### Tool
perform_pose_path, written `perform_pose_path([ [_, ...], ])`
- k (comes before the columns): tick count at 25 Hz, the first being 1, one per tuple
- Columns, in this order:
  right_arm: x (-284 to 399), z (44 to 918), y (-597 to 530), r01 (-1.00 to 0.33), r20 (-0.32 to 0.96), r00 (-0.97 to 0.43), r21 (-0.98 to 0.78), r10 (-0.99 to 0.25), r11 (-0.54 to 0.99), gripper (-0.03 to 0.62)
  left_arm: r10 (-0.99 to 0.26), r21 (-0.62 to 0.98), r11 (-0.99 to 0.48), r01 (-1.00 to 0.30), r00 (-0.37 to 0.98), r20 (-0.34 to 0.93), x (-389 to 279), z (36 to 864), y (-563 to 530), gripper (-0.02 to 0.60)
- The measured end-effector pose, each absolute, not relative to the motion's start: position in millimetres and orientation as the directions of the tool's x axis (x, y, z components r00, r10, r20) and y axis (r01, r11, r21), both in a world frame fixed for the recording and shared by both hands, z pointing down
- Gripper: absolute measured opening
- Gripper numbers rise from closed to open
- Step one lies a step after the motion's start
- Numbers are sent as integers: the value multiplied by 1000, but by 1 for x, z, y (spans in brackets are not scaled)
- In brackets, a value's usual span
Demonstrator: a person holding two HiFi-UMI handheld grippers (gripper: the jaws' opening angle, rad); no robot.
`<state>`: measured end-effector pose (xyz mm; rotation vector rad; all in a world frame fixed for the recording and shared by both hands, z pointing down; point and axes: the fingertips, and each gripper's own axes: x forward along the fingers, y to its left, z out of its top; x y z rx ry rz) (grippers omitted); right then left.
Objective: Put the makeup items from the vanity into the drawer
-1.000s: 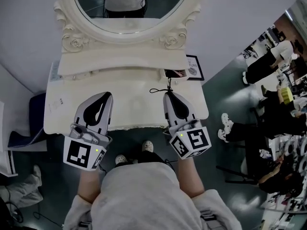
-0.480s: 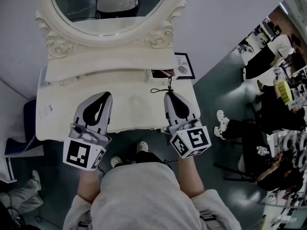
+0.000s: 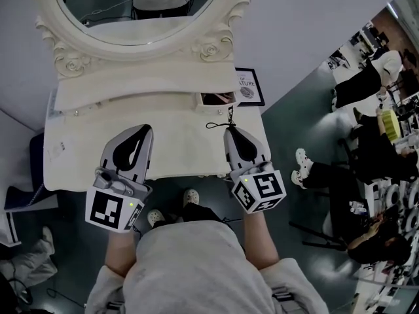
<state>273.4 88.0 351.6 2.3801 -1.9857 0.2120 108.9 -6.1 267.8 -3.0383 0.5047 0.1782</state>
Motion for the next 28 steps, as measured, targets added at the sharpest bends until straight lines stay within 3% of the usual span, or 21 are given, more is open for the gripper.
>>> perform_pose_path([
  [15,327,410,56,-999,418,50,9,-907,-51,32,-405,-33,-912,-408,912,-65,127,277,-20,14],
  [28,370,466,19,-976,660,-90,89,-746,197,32,-519,-50,-853,-520,854,-36,130,285,-29,13],
])
